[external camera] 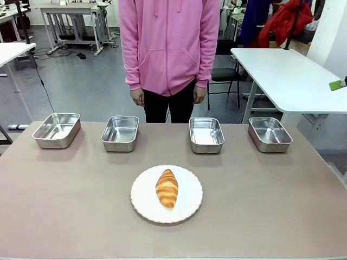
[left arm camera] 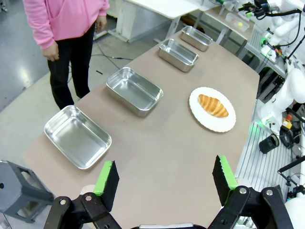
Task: Place the bread in the container.
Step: Place the Butter Roll into the Airtight Container indicated by the human.
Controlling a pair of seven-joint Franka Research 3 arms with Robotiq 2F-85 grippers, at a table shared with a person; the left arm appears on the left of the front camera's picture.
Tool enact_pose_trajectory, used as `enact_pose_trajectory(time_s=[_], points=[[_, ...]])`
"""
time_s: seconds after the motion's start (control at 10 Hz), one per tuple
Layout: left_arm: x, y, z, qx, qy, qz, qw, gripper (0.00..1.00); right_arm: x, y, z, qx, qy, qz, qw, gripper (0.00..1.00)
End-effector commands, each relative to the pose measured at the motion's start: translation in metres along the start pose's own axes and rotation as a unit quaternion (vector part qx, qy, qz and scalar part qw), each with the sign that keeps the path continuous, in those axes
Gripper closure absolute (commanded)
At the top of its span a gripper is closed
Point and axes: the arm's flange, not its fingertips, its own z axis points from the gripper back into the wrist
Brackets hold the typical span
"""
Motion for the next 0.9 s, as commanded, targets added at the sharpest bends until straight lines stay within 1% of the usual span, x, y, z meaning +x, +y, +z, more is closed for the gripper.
enact_pose_trajectory(time_s=[0.0, 0.8], points=[[0.0025, -0.0020, 0.0024, -0.004, -0.003, 0.005, 1.000, 0.00, 0.0015, -0.0006, -0.0016, 0.005, -0.009, 0.002, 1.000, 0.00], [0.0025, -0.0020, 0.0024, -0.004, -0.003, 0.005, 1.000, 0.00, 0.0015, -0.0006, -0.0016, 0.005, -0.009, 0.002, 1.000, 0.00]])
